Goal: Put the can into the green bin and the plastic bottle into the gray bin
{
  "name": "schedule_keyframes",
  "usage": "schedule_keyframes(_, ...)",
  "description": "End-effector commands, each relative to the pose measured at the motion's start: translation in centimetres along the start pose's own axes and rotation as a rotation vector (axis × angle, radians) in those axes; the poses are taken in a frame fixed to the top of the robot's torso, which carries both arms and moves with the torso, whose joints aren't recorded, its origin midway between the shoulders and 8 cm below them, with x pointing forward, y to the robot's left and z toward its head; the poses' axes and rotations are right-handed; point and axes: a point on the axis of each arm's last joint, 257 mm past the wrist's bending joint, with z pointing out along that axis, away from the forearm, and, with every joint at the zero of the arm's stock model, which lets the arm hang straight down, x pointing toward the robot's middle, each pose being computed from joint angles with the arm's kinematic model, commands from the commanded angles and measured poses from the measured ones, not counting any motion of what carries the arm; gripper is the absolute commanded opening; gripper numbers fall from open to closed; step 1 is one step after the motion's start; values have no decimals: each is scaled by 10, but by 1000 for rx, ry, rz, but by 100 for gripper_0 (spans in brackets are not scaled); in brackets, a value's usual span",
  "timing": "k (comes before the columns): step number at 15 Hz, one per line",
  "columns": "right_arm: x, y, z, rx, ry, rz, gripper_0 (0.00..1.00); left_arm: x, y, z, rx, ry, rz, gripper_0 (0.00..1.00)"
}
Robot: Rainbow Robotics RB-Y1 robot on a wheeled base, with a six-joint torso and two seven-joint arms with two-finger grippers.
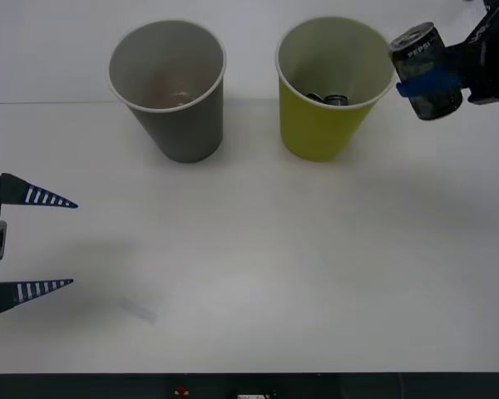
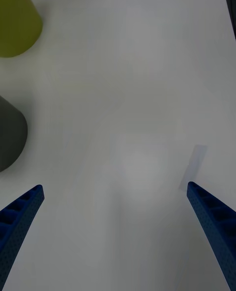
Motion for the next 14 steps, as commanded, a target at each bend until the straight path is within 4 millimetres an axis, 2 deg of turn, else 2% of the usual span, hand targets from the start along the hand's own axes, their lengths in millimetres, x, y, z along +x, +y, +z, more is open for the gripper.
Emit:
schedule_keyframes(1,-19,-15,11,2,0,24,0,0,0,0,0,0,0,100)
schedule_keyframes(8,-70,-54,58,71,16,95,0,0,0,0,0,0,0,100)
schedule_keyframes(14,-80,-68,91,121,71,122,0,0,0,0,0,0,0,100)
